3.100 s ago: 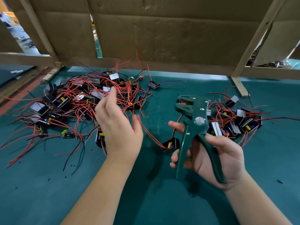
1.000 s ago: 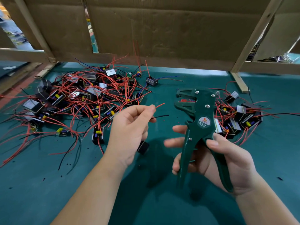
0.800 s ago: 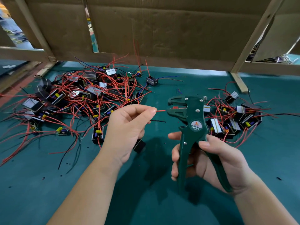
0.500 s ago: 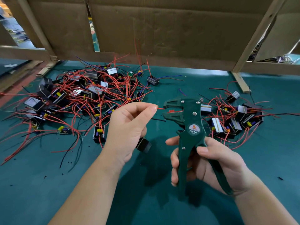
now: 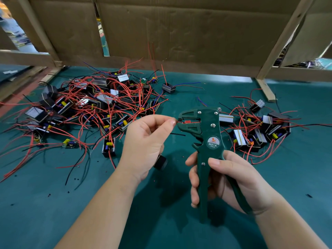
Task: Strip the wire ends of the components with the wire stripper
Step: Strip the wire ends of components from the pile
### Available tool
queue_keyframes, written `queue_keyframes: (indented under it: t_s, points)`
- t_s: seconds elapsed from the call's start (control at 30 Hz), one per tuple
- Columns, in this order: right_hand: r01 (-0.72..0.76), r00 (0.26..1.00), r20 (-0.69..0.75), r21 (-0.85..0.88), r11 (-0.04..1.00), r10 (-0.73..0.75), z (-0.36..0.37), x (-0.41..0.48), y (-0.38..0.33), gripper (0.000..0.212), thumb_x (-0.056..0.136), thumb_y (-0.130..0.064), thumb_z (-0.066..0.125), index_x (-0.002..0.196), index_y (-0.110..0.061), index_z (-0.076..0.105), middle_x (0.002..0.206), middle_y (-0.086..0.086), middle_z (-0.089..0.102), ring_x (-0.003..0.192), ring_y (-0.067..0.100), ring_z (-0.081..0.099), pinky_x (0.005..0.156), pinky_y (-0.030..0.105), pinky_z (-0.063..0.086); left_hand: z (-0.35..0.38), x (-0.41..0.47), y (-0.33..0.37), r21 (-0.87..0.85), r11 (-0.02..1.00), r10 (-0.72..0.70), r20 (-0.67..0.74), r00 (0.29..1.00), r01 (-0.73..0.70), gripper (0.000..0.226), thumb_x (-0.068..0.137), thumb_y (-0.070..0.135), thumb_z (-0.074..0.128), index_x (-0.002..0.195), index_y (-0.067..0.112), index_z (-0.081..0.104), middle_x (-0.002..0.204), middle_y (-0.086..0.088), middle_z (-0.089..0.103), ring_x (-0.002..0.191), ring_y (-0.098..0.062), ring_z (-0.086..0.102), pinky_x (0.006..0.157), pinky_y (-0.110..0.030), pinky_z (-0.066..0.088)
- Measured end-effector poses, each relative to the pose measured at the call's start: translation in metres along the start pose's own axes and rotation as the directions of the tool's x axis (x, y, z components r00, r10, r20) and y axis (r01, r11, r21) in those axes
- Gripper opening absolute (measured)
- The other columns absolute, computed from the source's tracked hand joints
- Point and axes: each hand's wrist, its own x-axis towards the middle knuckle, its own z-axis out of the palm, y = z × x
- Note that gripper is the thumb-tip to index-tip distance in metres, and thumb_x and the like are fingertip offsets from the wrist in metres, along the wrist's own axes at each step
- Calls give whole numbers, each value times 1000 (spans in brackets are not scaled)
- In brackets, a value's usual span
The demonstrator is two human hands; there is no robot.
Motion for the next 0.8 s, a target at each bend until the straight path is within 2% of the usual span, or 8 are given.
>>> queue_keyframes:
  t_s: [0.3,0.47,0.6,0.7,0.8]
  points:
    - [4,1000,-6,2,1000,-4,0,0,0,46,74,-38,80,103,-5,67,80,20,61,66,38,62,67,52,52,2,-2,0,0,1000,21,12,1000,-21,27,89,9,62,67,22,72,43,10,41,39,-4,23,39,-14,19]
    - [9,998,-57,8,1000,-8,3,1,2,44,70,-41,82,95,-7,67,74,20,60,60,36,62,61,48,52,1,-2,0,26,999,40,-5,999,-40,17,88,7,62,73,14,65,44,12,45,38,-1,28,38,-13,22]
    - [4,987,-161,33,999,1,11,5,6,47,67,-48,82,86,-9,63,68,19,56,52,32,57,56,43,51,0,-1,0,35,999,32,-15,999,-32,10,90,11,62,80,13,59,50,11,50,38,-1,31,38,-13,25]
    - [25,928,-373,18,1000,-16,17,11,8,47,68,-55,72,74,-11,56,57,13,47,36,25,44,46,33,45,-2,3,-2,45,998,-40,-11,999,40,8,96,19,54,89,19,56,55,5,56,37,-5,28,37,-14,24]
    - [7,903,-429,83,997,29,19,16,5,47,73,-58,69,73,-12,58,58,11,48,39,25,45,45,34,46,-3,3,-9,263,965,-23,50,998,9,11,97,18,52,92,23,61,56,10,58,39,-3,33,42,-15,27]
